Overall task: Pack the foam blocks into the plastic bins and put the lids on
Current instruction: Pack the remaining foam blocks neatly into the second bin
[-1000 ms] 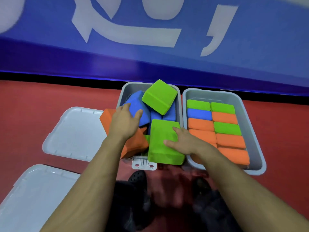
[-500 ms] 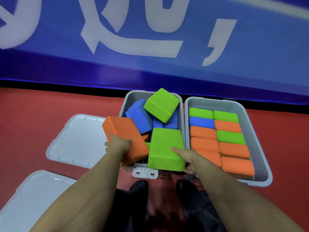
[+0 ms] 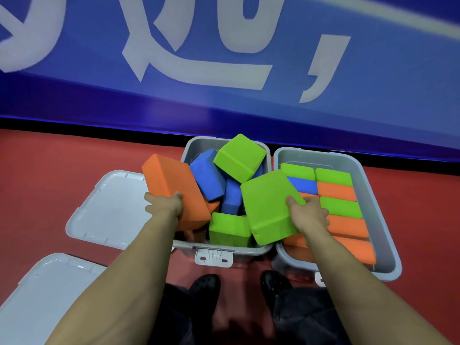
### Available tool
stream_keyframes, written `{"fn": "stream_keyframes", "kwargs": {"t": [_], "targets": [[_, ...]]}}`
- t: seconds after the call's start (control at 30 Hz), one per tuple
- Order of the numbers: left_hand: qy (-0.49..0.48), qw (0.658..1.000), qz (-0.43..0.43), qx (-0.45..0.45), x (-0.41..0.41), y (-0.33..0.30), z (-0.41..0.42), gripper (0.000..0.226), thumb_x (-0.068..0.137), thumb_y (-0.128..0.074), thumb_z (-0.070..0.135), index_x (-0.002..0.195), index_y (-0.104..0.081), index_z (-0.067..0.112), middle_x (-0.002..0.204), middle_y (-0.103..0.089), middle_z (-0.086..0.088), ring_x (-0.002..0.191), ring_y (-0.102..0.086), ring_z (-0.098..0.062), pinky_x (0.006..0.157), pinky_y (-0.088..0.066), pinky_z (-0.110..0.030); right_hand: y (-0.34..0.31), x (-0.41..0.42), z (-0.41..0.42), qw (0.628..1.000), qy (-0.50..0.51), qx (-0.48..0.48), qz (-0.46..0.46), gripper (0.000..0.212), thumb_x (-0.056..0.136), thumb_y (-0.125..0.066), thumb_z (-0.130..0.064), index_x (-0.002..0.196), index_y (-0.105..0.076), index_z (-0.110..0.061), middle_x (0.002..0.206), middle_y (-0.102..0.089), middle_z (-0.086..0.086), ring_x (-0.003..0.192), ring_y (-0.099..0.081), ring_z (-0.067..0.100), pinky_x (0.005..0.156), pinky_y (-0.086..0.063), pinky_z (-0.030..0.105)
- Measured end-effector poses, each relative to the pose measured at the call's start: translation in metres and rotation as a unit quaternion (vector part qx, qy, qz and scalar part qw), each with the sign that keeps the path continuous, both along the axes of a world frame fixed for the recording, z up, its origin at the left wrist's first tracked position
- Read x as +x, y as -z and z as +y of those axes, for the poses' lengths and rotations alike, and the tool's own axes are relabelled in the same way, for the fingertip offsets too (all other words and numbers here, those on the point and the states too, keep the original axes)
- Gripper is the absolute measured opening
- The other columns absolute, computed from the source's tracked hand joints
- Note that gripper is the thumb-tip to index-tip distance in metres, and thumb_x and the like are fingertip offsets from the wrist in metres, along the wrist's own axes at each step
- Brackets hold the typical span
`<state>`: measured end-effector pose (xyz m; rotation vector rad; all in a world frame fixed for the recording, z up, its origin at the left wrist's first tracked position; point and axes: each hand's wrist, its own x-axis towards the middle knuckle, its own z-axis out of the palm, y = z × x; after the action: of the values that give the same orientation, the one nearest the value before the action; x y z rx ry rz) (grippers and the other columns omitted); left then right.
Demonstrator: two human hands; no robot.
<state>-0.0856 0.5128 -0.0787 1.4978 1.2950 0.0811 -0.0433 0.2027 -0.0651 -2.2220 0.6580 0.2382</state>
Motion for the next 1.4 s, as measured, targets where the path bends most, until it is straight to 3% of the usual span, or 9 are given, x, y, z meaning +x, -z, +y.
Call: {"fn": "stream_keyframes", "kwargs": {"t": [0.37, 0.6, 0.73, 0.83, 1.0, 1.13, 1.23, 1.3, 1.4], "targets": [[-0.068, 0.992, -0.101, 0.02, 0.003, -0.015, 0.014, 0.096, 0.084, -0.07, 0.055, 0.155, -0.017, 0.021, 0.153, -0.031, -0.012, 0.13, -0.042, -0.048, 0.106, -0.041, -0.063, -0.007, 0.0, 0.007, 0.975, 0.185, 0.097, -0.071, 0.06, 0.092, -0.057, -0.048, 0.141, -0.053, -0.014, 0.139, -0.058, 0.014, 0.131, -0.043, 0.042, 0.112, -0.032, 0.045], [-0.044, 0.974, -0.219, -0.016, 0.008, -0.033, -0.001, 0.104, 0.065, -0.071, 0.069, 0.151, -0.028, 0.028, 0.143, -0.048, -0.003, 0.117, -0.06, -0.035, 0.091, -0.055, -0.059, -0.018, 0.019, 0.036, 0.907, 0.294, 0.251, -0.169, 0.082, 0.071, -0.051, -0.07, 0.135, -0.058, -0.019, 0.131, -0.064, 0.007, 0.12, -0.058, 0.035, 0.107, -0.043, 0.049], [-0.025, 0.966, -0.246, -0.075, 0.012, -0.038, -0.01, 0.076, 0.083, -0.074, 0.053, 0.143, -0.036, 0.028, 0.127, -0.059, 0.005, 0.104, -0.066, -0.028, 0.074, -0.061, -0.055, -0.005, 0.063, 0.062, 0.883, 0.254, 0.372, -0.131, 0.097, 0.062, -0.059, -0.077, 0.131, -0.057, -0.01, 0.13, -0.065, 0.008, 0.106, -0.064, 0.03, 0.096, -0.052, 0.044], [-0.015, 0.962, -0.248, -0.113, 0.015, -0.036, -0.015, 0.062, 0.089, -0.072, 0.046, 0.139, -0.041, 0.029, 0.124, -0.061, 0.007, 0.1, -0.067, -0.025, 0.071, -0.061, -0.057, 0.006, 0.102, 0.081, 0.864, 0.226, 0.44, -0.093, 0.049, 0.083, -0.067, -0.061, 0.097, -0.06, -0.015, 0.113, -0.07, 0.008, 0.098, -0.071, 0.033, 0.089, -0.057, 0.058], [-0.02, 0.957, -0.251, -0.147, 0.024, -0.032, -0.01, 0.06, 0.088, -0.073, 0.048, 0.137, -0.046, 0.028, 0.126, -0.063, 0.005, 0.101, -0.068, -0.025, 0.069, -0.06, -0.06, -0.004, 0.129, 0.109, 0.87, 0.185, 0.457, -0.024, 0.046, 0.095, -0.057, -0.058, 0.124, -0.055, -0.022, 0.119, -0.067, 0.002, 0.084, -0.069, 0.026, 0.062, -0.055, 0.043], [-0.01, 0.952, -0.261, -0.158, 0.032, -0.033, -0.006, 0.056, 0.089, -0.072, 0.047, 0.136, -0.047, 0.028, 0.122, -0.064, 0.007, 0.1, -0.068, -0.023, 0.065, -0.061, -0.052, 0.0, 0.122, 0.105, 0.899, 0.151, 0.41, 0.01, 0.049, 0.095, -0.056, -0.059, 0.126, -0.054, -0.021, 0.124, -0.064, 0.001, 0.089, -0.067, 0.026, 0.079, -0.052, 0.04], [0.003, 0.949, -0.268, -0.167, 0.034, -0.035, -0.01, 0.056, 0.089, -0.072, 0.047, 0.135, -0.048, 0.029, 0.123, -0.064, 0.006, 0.103, -0.067, -0.024, 0.069, -0.061, -0.057, 0.012, 0.115, 0.094, 0.902, 0.134, 0.41, 0.013, 0.061, 0.089, -0.06, -0.064, 0.131, -0.058, -0.02, 0.123, -0.067, 0.001, 0.103, -0.069, 0.026, 0.072, -0.055, 0.035], [0.013, 0.945, -0.27, -0.183, 0.033, -0.039, -0.015, 0.054, 0.089, -0.072, 0.048, 0.134, -0.048, 0.029, 0.125, -0.064, 0.006, 0.106, -0.067, -0.025, 0.071, -0.06, -0.06, 0.009, 0.104, 0.088, 0.911, 0.132, 0.391, -0.006, 0.076, 0.078, -0.064, -0.07, 0.134, -0.057, -0.019, 0.13, -0.066, 0.002, 0.106, -0.067, 0.024, 0.083, -0.056, 0.037], [0.031, 0.934, -0.276, -0.226, 0.031, -0.045, -0.024, 0.05, 0.093, -0.068, 0.046, 0.135, -0.047, 0.028, 0.127, -0.062, 0.004, 0.106, -0.066, -0.025, 0.067, -0.061, -0.055, -0.02, 0.066, 0.09, 0.892, 0.101, 0.441, 0.014, 0.076, 0.088, -0.06, -0.065, 0.147, -0.046, -0.02, 0.146, -0.052, 0.006, 0.13, -0.054, 0.026, 0.099, -0.045, 0.035]]}}
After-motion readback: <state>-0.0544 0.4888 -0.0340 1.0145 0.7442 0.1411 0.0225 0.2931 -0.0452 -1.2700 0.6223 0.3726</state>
